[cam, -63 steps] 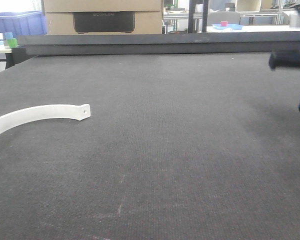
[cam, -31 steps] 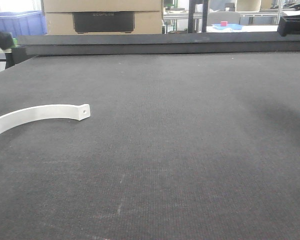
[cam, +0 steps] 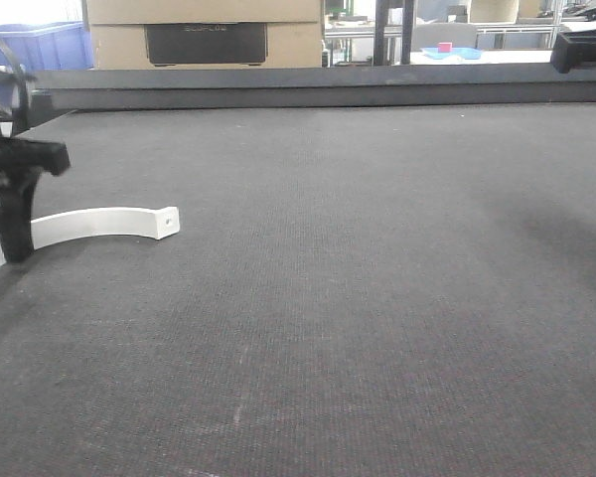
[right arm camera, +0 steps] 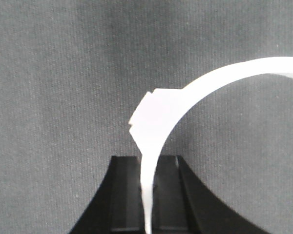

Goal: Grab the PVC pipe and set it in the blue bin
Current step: 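Lift the white pipe piece off the table with both grippers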

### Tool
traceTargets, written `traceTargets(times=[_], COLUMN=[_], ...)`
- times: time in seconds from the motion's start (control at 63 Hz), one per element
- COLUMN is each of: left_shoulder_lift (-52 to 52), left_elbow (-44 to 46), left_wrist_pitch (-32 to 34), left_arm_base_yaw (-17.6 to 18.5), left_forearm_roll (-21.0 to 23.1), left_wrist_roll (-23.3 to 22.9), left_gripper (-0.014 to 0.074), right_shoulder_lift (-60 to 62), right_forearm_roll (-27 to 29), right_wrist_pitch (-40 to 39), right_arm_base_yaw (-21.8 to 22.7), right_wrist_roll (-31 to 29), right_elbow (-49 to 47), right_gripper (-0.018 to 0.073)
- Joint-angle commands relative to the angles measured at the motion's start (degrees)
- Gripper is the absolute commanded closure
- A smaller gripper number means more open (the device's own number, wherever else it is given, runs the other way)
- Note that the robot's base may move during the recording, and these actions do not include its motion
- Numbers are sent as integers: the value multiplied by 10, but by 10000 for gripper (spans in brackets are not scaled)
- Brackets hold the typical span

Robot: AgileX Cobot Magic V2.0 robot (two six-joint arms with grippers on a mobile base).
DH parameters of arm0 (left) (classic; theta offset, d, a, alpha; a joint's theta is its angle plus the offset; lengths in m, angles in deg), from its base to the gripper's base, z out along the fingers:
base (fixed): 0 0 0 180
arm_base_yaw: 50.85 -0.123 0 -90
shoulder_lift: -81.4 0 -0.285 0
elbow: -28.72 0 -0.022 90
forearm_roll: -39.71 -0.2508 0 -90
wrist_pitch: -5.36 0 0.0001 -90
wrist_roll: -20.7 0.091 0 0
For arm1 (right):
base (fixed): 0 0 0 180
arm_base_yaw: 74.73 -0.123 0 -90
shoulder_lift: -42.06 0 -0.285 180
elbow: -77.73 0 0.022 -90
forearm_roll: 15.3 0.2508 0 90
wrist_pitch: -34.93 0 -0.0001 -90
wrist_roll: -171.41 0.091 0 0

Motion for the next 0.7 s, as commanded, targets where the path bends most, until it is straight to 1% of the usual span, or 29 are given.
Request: traceTargets(times=[0.0, 0.064, 0.175, 0.27, 0.365, 0.508, 0.683], left_shoulder_lift=[-11, -19, -26, -26, -26, -9, 70], left_elbow=[4, 4, 4, 4, 5, 6, 6], left_wrist_pitch=[-1, -1, -14, -19, -19, -31, -37], left_arm_base_yaw=[-1, -1, -1, -1, -1, -1, -1], left_forearm_roll=[12, 12, 15, 15, 15, 15, 15], left_wrist_roll=[-9, -11, -12, -12, -12, -12, -12], left_gripper=[304, 336, 436, 555, 703, 707, 707], right_shoulder_lift=[5, 5, 5, 5, 5, 24, 74], right_forearm_roll=[-6, -6, -6, -6, -6, -6, -6], right_wrist_pitch=[-9, -10, -10, -10, -15, -9, 3], right_arm_base_yaw=[-1, -1, -1, -1, -1, -1, -1], right_wrist_roll=[-6, -6, -6, -6, -6, -6, -6], right_elbow=[-4, -4, -4, -4, -4, -5, -5], right_gripper=[727, 727, 727, 727, 727, 727, 727])
